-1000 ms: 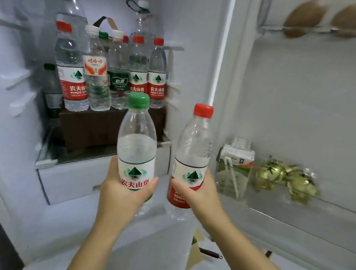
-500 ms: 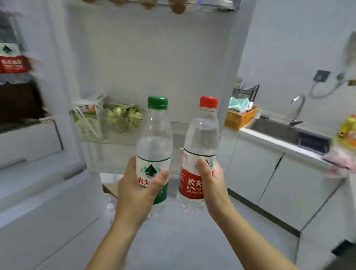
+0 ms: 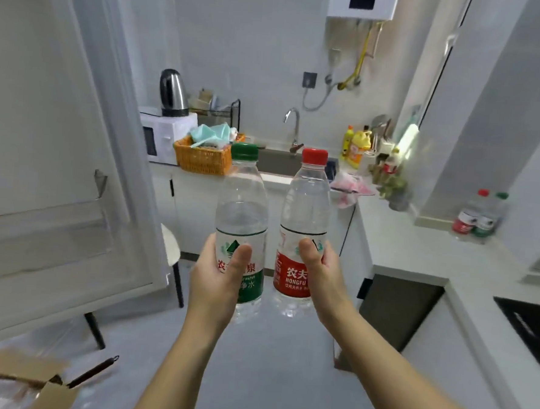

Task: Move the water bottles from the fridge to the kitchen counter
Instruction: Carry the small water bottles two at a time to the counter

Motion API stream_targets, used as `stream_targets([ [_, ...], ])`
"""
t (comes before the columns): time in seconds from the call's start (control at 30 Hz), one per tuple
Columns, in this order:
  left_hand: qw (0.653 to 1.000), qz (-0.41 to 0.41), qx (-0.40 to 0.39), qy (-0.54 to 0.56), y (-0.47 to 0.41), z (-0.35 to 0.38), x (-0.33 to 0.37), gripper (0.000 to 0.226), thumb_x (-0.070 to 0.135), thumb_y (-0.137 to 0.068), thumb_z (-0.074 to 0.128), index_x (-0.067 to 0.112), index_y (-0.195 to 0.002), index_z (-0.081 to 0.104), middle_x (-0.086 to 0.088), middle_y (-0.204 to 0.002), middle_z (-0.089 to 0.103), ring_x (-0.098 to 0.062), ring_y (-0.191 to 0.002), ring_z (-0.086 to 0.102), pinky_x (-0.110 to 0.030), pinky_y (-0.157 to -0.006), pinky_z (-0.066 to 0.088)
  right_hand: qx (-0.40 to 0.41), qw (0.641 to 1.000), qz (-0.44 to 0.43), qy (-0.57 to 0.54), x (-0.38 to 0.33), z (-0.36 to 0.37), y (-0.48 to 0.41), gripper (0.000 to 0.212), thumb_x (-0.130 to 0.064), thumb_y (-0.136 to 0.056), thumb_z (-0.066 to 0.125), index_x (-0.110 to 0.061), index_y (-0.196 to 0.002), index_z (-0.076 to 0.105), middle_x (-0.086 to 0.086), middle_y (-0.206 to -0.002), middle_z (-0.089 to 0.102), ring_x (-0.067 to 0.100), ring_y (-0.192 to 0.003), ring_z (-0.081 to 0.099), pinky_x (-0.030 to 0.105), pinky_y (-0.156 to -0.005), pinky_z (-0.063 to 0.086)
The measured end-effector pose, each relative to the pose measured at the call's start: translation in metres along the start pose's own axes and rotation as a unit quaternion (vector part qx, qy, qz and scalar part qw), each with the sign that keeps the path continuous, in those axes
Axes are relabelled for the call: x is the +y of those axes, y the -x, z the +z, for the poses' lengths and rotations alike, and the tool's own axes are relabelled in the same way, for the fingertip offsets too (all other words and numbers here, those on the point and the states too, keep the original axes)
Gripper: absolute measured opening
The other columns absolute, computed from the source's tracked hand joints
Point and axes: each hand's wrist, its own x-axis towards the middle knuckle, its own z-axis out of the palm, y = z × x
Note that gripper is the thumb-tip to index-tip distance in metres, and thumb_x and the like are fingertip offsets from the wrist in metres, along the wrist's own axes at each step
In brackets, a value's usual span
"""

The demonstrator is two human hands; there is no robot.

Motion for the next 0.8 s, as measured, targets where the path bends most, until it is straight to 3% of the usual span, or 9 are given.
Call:
stream_targets([
  [0.13,0.999,-0.002,-0.047,0.014,-0.049,0.051,-0.028,0.072,0.088,-0.062,0.052,0.033,-0.108,0.058,0.018,-0.099,0.07,-0.002,-0.094,0.067,-0.013,-0.068,0.052,0.054,0.998,0.004,0.029,0.011,-0.042,-0.044,0.104,-0.092,-0.043,0.064,-0.028,-0.125,0.055,0.001,-0.116,0.07,0.018,-0.104,0.069,0.034,-0.086,0.058],
  [0.33,0.992,-0.027,-0.117,0.04,-0.127,0.122,-0.062,0.073,0.09,-0.06,0.053,0.03,-0.103,0.058,0.013,-0.096,0.071,-0.007,-0.09,0.069,-0.02,-0.068,0.053,0.14,0.989,0.012,0.052,0.021,-0.101,-0.11,0.097,-0.092,-0.042,0.064,-0.034,-0.119,0.055,-0.006,-0.108,0.071,0.013,-0.099,0.07,0.024,-0.076,0.058],
  [0.47,0.985,-0.043,-0.16,0.057,-0.155,0.165,-0.08,0.075,0.088,-0.06,0.056,0.027,-0.103,0.058,0.011,-0.094,0.071,-0.007,-0.087,0.069,-0.017,-0.065,0.053,0.189,0.981,0.01,0.05,0.028,-0.137,-0.131,0.092,-0.092,-0.044,0.064,-0.034,-0.115,0.055,-0.014,-0.099,0.074,0.01,-0.093,0.071,0.02,-0.069,0.056],
  [0.67,0.975,-0.056,-0.202,0.068,-0.172,0.227,-0.101,0.056,0.071,-0.065,0.058,0.029,-0.102,0.057,0.017,-0.09,0.069,0.0,-0.085,0.067,-0.009,-0.061,0.049,0.245,0.968,0.011,0.047,0.04,-0.194,-0.154,0.092,-0.09,-0.044,0.067,-0.031,-0.114,0.057,-0.012,-0.098,0.075,0.01,-0.091,0.072,0.019,-0.067,0.055],
  [0.8,0.971,-0.078,-0.217,0.059,-0.178,0.273,-0.115,0.057,0.073,-0.063,0.058,0.03,-0.101,0.057,0.011,-0.089,0.07,-0.004,-0.083,0.068,-0.018,-0.062,0.054,0.262,0.963,0.022,0.05,0.053,-0.239,-0.168,0.085,-0.087,-0.047,0.067,-0.033,-0.112,0.057,-0.013,-0.096,0.075,0.009,-0.09,0.072,0.019,-0.066,0.055],
])
